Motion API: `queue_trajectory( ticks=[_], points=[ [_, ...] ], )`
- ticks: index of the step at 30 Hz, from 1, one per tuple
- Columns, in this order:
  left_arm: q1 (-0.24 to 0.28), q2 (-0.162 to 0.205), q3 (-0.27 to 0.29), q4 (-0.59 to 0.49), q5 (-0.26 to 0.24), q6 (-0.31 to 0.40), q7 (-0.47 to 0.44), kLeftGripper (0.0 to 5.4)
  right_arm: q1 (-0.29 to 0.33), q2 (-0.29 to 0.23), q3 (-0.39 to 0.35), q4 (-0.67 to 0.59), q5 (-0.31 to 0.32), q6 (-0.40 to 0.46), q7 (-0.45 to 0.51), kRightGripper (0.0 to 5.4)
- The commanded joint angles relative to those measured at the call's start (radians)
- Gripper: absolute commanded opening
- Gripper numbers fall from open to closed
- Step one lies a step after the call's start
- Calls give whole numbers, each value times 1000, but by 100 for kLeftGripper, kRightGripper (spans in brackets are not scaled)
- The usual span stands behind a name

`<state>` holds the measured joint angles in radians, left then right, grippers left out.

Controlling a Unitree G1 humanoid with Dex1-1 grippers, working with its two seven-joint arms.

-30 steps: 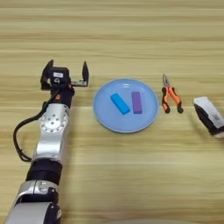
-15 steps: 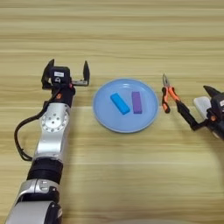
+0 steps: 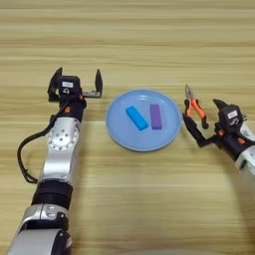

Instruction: Move the objects on the table

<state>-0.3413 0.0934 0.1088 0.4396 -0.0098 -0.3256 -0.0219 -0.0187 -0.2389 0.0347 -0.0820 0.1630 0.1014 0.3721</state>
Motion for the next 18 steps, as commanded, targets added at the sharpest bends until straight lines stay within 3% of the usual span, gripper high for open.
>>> queue_trajectory(
  ticks=[1, 7, 18],
  points=[
    [2, 0, 3, -13, -10, 0, 0, 540, -31, 12, 8, 42, -32, 30, -34, 537],
    [4, -2, 4, -16, -11, 0, -1, 540, -37, 12, 29, 90, -75, 45, -50, 537],
    [4, 0, 6, -13, -11, -1, -4, 540, -25, 3, 26, 119, -95, 36, -43, 537]
  ],
)
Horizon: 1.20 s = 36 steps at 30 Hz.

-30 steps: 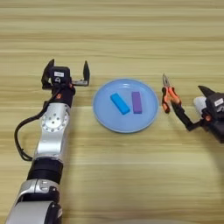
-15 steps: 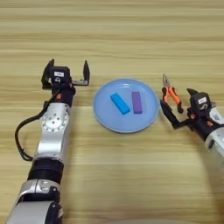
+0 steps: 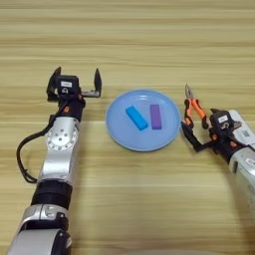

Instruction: Move the objects on the table

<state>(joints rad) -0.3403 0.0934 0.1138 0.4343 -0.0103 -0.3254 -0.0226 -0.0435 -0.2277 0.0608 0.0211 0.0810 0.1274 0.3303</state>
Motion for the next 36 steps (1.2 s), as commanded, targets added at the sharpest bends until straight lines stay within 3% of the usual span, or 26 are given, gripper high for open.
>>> queue_trajectory(
  ticks=[1, 16, 36],
  points=[
    [3, 0, 1, -8, -11, -1, -3, 540, 1, -10, 1, 17, -16, 8, 0, 537],
    [4, -1, 0, -10, -12, 0, -3, 540, 5, -6, 7, 50, -28, 33, 4, 537],
    [1, -4, 0, -8, -13, -2, -3, 540, -73, 22, -22, 157, -16, 79, -21, 537]
  ],
)
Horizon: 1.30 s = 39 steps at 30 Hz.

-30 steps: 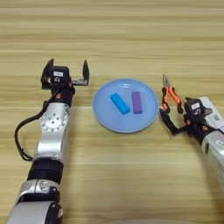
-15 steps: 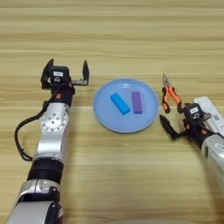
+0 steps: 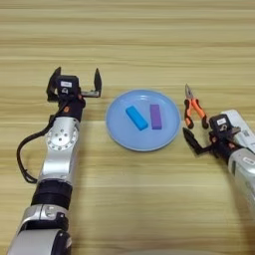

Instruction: Move the objects on the table

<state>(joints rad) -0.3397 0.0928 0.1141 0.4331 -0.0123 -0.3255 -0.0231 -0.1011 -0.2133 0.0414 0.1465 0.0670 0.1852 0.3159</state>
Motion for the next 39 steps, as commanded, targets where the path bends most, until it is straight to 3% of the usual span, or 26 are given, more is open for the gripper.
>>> queue_trajectory(
  ticks=[1, 12, 39],
  points=[
    [0, -3, 0, -7, -11, -2, -3, 540, -20, 9, -2, 37, -1, 23, -7, 537],
    [-2, -3, -2, -5, -10, -1, 0, 540, -69, 24, -14, 108, 16, 55, -6, 537],
    [9, -2, -3, -16, -15, 0, 1, 540, -187, 52, -59, 359, 23, 2, -24, 528]
  ],
)
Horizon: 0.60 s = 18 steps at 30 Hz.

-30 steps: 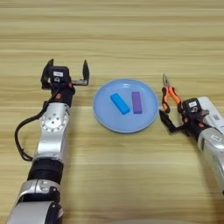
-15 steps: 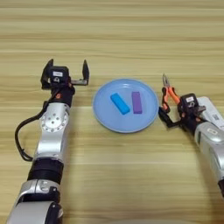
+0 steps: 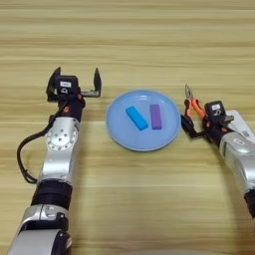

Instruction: Move the objects on the table

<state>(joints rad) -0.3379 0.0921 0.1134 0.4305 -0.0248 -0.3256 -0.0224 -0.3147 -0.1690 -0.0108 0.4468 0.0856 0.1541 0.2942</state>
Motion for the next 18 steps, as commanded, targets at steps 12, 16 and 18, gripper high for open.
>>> queue_trajectory(
  ticks=[12, 16, 18],
  points=[
    [11, -1, -3, -20, -3, 2, -2, 540, 25, 16, -9, 73, 3, 27, 2, 403],
    [11, -1, -3, -20, -3, 2, -2, 540, 25, 18, -10, 71, 5, 28, 4, 363],
    [10, -1, -3, -19, -3, 2, -2, 540, 25, 19, -11, 70, 5, 28, 5, 346]
  ],
)
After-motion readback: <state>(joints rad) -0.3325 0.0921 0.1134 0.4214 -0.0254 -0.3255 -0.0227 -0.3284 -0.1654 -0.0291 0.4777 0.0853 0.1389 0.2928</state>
